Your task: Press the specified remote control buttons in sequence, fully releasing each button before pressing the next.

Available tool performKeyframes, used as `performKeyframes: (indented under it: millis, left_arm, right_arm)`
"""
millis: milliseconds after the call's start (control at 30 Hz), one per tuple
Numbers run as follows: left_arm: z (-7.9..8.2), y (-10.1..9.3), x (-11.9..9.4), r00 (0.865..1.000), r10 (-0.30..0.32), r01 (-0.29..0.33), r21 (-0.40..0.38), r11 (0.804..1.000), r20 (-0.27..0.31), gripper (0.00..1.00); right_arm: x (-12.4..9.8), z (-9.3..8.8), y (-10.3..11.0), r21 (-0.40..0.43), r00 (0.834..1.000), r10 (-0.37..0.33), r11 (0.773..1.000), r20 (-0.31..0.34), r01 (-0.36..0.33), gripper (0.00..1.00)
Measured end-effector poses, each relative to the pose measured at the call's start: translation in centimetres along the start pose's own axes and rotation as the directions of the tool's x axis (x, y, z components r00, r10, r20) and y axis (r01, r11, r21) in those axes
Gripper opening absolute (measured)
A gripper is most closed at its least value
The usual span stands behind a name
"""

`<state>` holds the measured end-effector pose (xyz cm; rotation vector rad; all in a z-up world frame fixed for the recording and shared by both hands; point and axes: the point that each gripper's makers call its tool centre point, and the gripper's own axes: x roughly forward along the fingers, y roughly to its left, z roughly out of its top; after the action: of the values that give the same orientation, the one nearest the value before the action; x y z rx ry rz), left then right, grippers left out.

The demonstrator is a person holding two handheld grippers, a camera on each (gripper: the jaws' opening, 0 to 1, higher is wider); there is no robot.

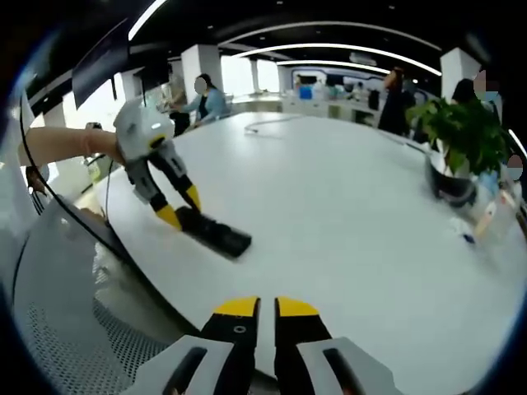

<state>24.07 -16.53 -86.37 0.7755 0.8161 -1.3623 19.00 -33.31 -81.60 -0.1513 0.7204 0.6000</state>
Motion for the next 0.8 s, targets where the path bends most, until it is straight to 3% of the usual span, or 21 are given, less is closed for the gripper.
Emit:
performKeyframes:
  millis: [800]
  left_arm:
    - [0.4,-1.8,0.2,1.0,-0.006,0.006,0.002,1.0,0.019,0.23]
  right_arm:
    - [0.3,-0.7,0.8,0.007,0.998,0.047,0.999,-0.041,-0.047,0.02]
